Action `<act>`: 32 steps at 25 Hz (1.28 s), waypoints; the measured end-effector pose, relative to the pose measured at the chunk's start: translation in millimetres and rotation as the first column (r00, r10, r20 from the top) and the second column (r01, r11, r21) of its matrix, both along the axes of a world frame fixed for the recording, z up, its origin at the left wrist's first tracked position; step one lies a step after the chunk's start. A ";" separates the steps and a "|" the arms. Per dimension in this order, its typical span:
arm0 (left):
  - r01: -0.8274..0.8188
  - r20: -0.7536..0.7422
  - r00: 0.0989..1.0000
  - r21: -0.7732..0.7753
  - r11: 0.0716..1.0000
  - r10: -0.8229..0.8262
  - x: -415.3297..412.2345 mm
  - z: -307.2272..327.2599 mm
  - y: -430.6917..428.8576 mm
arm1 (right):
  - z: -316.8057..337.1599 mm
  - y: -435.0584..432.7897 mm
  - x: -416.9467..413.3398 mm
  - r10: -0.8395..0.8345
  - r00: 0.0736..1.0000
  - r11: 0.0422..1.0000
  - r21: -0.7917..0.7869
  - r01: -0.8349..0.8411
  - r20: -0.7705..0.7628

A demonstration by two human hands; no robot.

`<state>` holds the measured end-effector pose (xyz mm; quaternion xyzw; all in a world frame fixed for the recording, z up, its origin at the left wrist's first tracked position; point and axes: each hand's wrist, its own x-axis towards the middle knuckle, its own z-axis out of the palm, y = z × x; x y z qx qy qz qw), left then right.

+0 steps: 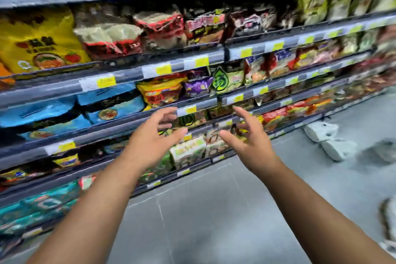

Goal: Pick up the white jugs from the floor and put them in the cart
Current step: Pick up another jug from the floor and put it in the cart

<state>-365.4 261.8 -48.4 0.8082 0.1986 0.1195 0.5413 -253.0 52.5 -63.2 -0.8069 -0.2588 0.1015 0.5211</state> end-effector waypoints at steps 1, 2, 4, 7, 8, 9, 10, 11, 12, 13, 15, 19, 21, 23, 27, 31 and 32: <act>0.066 -0.004 0.998 0.001 0.998 -0.066 33.7 2.8 -20.1 | 1.4 -26.0 19.8 -0.067 0.998 0.998 0.017 0.067 0.006; 0.137 -0.001 0.991 0.004 0.991 -0.137 66.8 5.6 -40.5 | 1.6 -51.1 38.9 -0.140 0.990 0.990 0.025 0.139 0.020; 0.260 0.004 0.965 0.017 0.965 -0.261 129.1 8.0 -78.7 | -1.3 -97.3 75.3 -0.286 0.958 0.958 0.021 0.286 0.021; 0.388 0.018 0.922 0.005 0.922 -0.388 212.6 1.8 -126.6 | -1.7 -153.4 124.6 -0.412 0.911 0.911 -0.023 0.412 0.022; 0.434 0.019 0.901 0.003 0.901 -0.434 243.5 -0.2 -144.0 | -4.0 -170.6 144.3 -0.448 0.894 0.893 -0.037 0.449 0.020; 0.475 0.005 0.880 0.004 0.880 -0.475 268.3 -1.7 -158.0 | -5.3 -183.6 160.1 -0.485 0.874 0.873 -0.040 0.486 0.014; 0.541 0.000 0.841 0.007 0.841 -0.541 305.6 -4.5 -178.4 | -7.2 -202.8 182.9 -0.548 0.836 0.836 -0.032 0.548 0.009; 0.600 0.000 0.800 0.003 0.800 -0.600 343.4 -8.4 -198.5 | -10.4 -221.3 204.8 -0.602 0.798 0.798 -0.016 0.602 0.002; 0.606 -0.005 0.796 0.011 0.796 -0.606 348.8 -9.7 -202.7 | -10.8 -222.9 207.0 -0.601 0.799 0.799 -0.017 0.601 0.003; 0.640 -0.007 0.768 0.002 0.768 -0.640 370.6 -10.9 -215.7 | -12.2 -232.4 218.0 -0.630 0.777 0.776 -0.027 0.630 -0.001; 0.745 -0.032 0.667 0.025 0.666 -0.744 432.7 -13.2 -255.3 | -16.2 -263.9 250.5 -0.733 0.680 0.680 -0.020 0.733 -0.018; 0.895 -0.076 0.445 0.000 0.446 -0.892 528.1 -6.4 -364.5 | -21.9 -343.8 284.8 -0.898 0.434 0.437 -0.019 0.899 -0.074; 0.939 -0.082 0.342 -0.013 0.344 -0.936 556.7 -12.0 -428.4 | -30.7 -390.1 289.6 -0.946 0.309 0.315 -0.051 0.948 -0.092; 0.964 -0.079 0.262 -0.018 0.265 -0.962 575.7 -17.4 -487.6 | -41.9 -435.1 296.0 -0.969 0.230 0.235 -0.045 0.971 -0.090; 0.988 -0.096 0.148 -0.021 0.150 -0.984 610.2 -34.6 -623.2 | -65.1 -555.5 312.7 -0.987 0.115 0.121 -0.051 0.991 -0.112; 0.997 -0.142 0.060 -0.036 0.066 -0.988 628.8 -43.3 -734.4 | -76.8 -656.6 318.7 -0.990 -0.030 -0.015 -0.109 0.994 -0.138; 0.998 -0.152 0.036 -0.036 0.042 -0.988 631.8 -44.8 -755.1 | -80.6 -674.7 319.1 -0.989 -0.056 -0.038 -0.125 0.991 -0.140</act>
